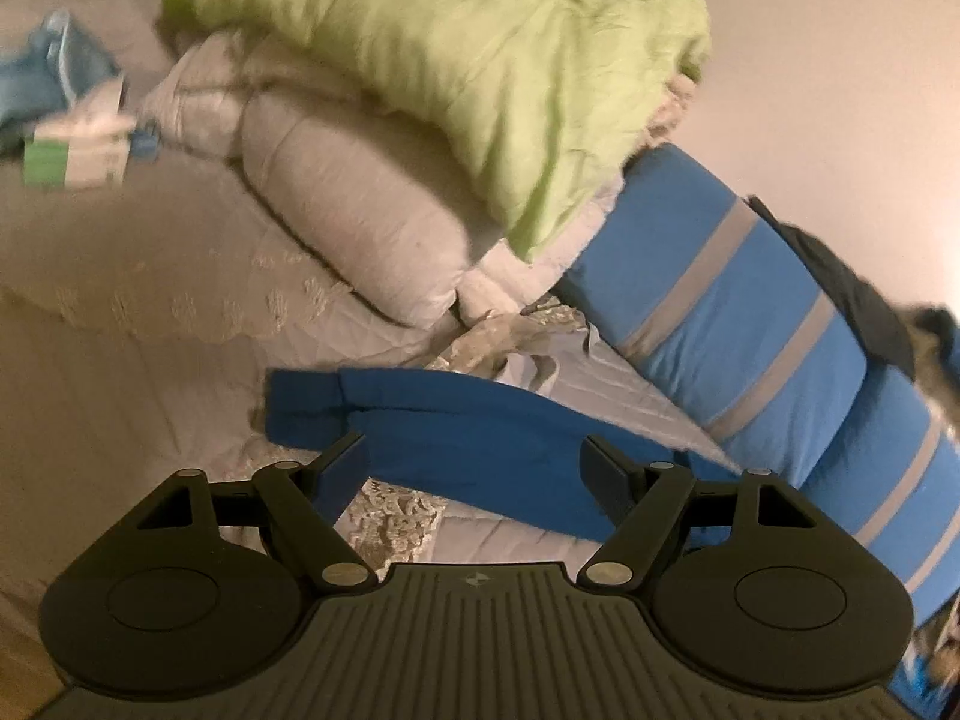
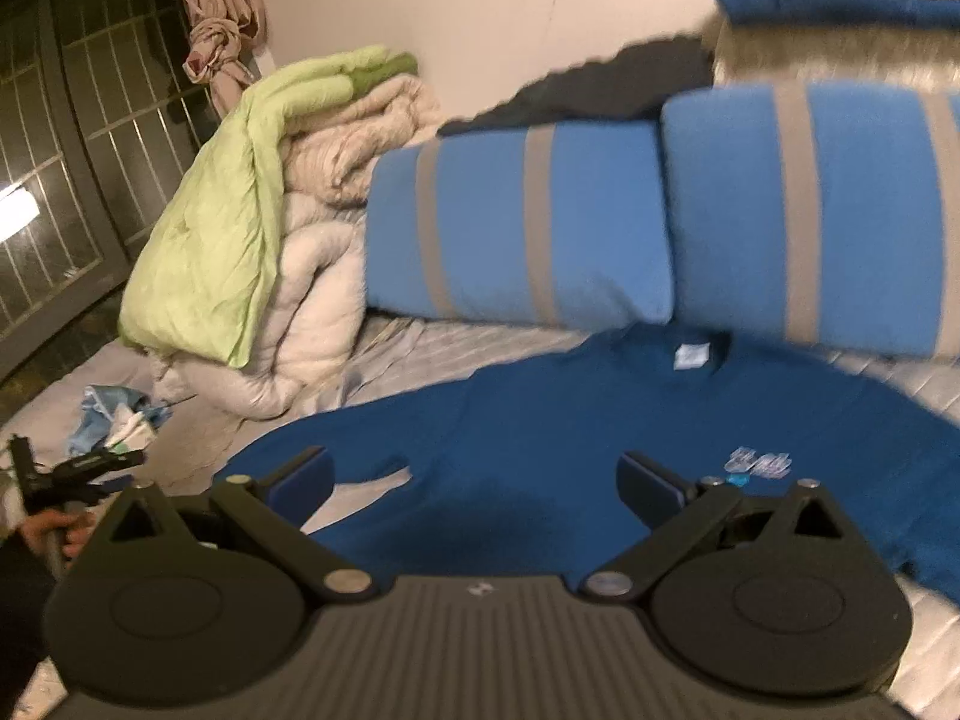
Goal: Fold clothes
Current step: 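Move both tools over the sweatshirt and close the left tool on fabric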
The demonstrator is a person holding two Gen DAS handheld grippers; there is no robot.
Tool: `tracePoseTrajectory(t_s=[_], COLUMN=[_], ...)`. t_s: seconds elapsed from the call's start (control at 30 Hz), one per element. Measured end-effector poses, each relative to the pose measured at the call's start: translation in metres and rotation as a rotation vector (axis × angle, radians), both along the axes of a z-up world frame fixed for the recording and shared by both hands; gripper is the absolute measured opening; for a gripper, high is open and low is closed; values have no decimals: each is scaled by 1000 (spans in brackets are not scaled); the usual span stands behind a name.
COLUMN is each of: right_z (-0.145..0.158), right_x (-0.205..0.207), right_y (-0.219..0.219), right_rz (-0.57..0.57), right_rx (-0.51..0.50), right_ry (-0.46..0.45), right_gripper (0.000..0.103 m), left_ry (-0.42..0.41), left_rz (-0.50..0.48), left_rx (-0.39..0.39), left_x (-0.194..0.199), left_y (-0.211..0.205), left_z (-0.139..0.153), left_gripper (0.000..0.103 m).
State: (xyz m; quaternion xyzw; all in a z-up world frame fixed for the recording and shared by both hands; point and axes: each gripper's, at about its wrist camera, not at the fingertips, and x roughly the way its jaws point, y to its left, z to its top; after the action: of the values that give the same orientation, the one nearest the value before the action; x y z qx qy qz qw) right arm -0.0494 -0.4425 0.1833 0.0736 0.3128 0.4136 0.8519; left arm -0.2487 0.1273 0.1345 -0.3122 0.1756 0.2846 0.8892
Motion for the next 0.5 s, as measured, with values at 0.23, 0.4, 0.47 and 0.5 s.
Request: tracePoseTrajectory(t_s=[0.23,0.4,0.47,0.5], right_z=[-43,-75,-86,-92], right_x=[22,39,44,46], right_y=[23,22,21,20], right_rz=[88,97,88,84], right_rx=[97,172,184,189], right_ry=[101,168,192,205], right_gripper=[103,103,103,103], left_ry=[-118,-161,-185,-198], left_rz=[74,166,207,225], left_rx=[-194,-260,-302,-323], left_x=[7,9,9,9], left_y=[37,55,64,68], left_z=[-50,-80,-92,-98], left_gripper=[76,75,75,75])
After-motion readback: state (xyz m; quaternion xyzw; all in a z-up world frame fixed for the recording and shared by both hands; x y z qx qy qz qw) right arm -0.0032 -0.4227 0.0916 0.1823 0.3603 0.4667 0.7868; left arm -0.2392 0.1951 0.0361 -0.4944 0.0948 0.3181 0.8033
